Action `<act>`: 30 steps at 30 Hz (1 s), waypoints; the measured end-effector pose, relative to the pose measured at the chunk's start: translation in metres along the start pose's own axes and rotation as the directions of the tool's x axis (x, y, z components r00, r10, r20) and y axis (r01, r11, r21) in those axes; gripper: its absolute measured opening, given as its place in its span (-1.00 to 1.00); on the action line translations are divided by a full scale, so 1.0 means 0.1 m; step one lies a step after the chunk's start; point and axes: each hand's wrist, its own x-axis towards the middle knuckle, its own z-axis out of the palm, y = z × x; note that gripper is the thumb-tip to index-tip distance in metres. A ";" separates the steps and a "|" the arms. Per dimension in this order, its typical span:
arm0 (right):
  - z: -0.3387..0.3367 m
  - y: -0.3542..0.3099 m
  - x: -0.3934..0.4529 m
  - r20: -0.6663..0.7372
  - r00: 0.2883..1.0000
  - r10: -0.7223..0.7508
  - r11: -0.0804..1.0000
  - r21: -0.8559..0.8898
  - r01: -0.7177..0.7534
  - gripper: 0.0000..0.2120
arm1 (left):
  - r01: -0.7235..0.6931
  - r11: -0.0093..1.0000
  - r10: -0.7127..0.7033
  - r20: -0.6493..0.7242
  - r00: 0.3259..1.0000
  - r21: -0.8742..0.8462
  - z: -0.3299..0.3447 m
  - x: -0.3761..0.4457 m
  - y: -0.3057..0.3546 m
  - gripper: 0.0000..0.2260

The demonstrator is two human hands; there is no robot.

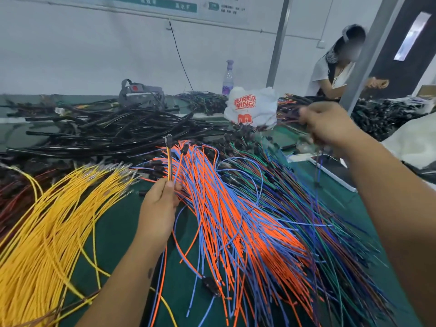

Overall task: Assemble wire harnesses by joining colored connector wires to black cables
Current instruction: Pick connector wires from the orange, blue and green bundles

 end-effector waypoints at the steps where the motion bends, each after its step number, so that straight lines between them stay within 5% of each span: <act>1: 0.02 -0.02 0.03 -0.131 0.991 -0.007 0.992 0.121 0.023 -0.69 | 0.003 1.000 -0.003 0.000 1.000 -0.006 0.00 0.00 0.00 -0.71; 4: 0.14 0.01 0.01 -0.146 0.986 0.075 0.943 0.331 -0.022 -0.77 | 0.016 0.999 -0.016 -0.004 1.000 -0.030 0.00 0.00 0.01 -0.71; 6: 0.24 0.16 -0.04 0.043 0.994 0.101 0.992 0.070 -0.104 -0.91 | 0.020 0.999 -0.020 -0.009 1.000 -0.045 0.01 0.01 0.00 -0.71; 9: 0.29 0.43 -0.10 0.038 0.984 0.172 0.966 -0.200 -0.161 -0.56 | 0.025 0.997 -0.026 -0.016 1.000 -0.072 0.02 0.02 -0.02 -0.71; 12: 0.35 0.53 -0.15 -0.034 0.992 0.125 0.963 -0.237 -0.129 -0.66 | 0.029 0.996 -0.031 -0.023 0.999 -0.082 0.02 0.04 -0.04 -0.70; 14: 0.45 0.53 -0.19 0.038 0.990 0.138 0.973 -0.191 -0.128 -0.89 | 0.034 0.997 -0.035 -0.023 0.999 -0.067 0.02 0.03 -0.03 -0.70; 16: 0.59 0.52 -0.24 0.142 0.976 0.167 0.966 -0.222 -0.133 -0.82 | 0.030 0.998 -0.032 -0.021 0.999 -0.057 0.01 0.03 -0.02 -0.71; 19: 0.80 0.57 -0.26 0.213 0.953 0.214 0.854 -0.514 -0.077 -0.75 | 0.032 0.998 -0.033 -0.024 0.999 -0.063 0.01 0.00 0.00 -0.71; 24: 0.92 0.62 -0.31 0.147 0.987 -0.066 0.581 -0.799 0.157 -0.85 | 0.046 0.998 -0.047 -0.027 0.999 -0.048 0.02 0.01 0.02 -0.71; 27: 0.87 0.62 -0.26 0.110 0.991 -0.072 0.646 -0.752 0.130 -0.83 | 0.050 0.998 -0.051 -0.033 0.998 -0.032 0.02 0.00 0.03 -0.72; 30: 0.77 0.51 -0.16 -0.053 0.993 -0.102 0.847 -0.528 0.059 -0.82 | 0.056 0.998 -0.057 -0.034 0.998 -0.027 0.02 -0.01 0.03 -0.72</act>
